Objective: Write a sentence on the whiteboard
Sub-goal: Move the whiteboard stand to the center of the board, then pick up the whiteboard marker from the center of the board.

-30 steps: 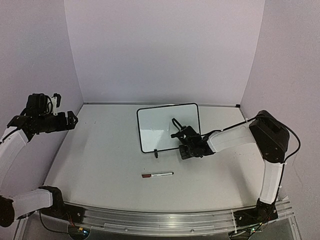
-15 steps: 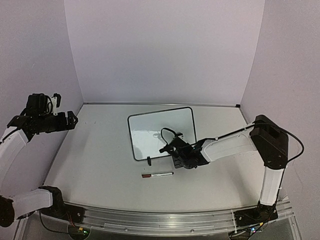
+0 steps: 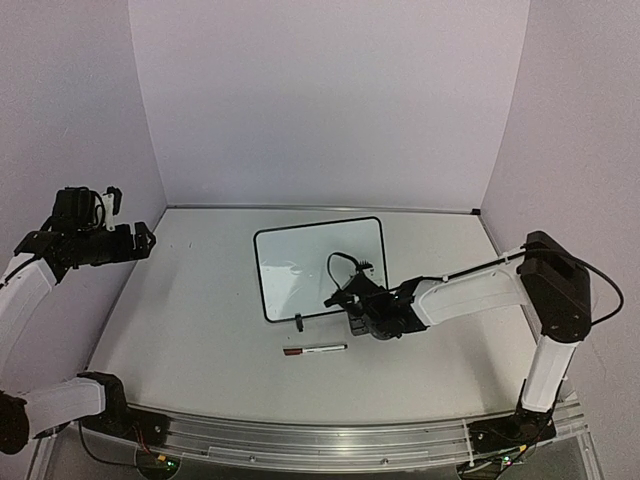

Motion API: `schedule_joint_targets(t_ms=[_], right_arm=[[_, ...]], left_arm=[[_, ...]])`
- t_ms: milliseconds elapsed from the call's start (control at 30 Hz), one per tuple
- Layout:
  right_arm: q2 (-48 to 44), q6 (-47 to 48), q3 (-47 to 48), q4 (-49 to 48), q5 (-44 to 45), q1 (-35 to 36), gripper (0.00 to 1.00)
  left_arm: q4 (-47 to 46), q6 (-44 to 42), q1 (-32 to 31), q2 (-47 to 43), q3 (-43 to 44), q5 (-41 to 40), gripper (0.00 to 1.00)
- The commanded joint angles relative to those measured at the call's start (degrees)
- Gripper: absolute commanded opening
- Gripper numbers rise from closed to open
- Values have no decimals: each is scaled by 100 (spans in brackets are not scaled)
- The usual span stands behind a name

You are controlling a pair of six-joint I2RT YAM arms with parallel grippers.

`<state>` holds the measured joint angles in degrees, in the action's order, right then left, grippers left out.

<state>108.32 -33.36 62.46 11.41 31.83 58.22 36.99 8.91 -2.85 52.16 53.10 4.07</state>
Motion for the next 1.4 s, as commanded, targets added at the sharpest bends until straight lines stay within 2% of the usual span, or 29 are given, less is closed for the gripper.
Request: schedule_joint_targets(t_ms=[0,200,333,467,933,1367], right_arm=[[-822,75,-339,59,-325,13,61],[-1317,698,-597,42,-1974,8,60],[-1142,1229,-511,39,-3253,7,55],[-751,1783,-143,279,-3948,2,52],[388,3079,1105,1054,-3987,-10,45],[762,3171,1330,1281,-4155,-14,37]], left_arm=[[-220,-63,-2,-35,-46,305,100],[-464,-13,-100,309,172,1100,100],[-632,-3,-542,670,591,1161,100],[-1030,61,-665,1003,775,1536,100],[-905,-195,-669,980,459,1380,100],[-862,-187,-666,1021,489,1318,100]])
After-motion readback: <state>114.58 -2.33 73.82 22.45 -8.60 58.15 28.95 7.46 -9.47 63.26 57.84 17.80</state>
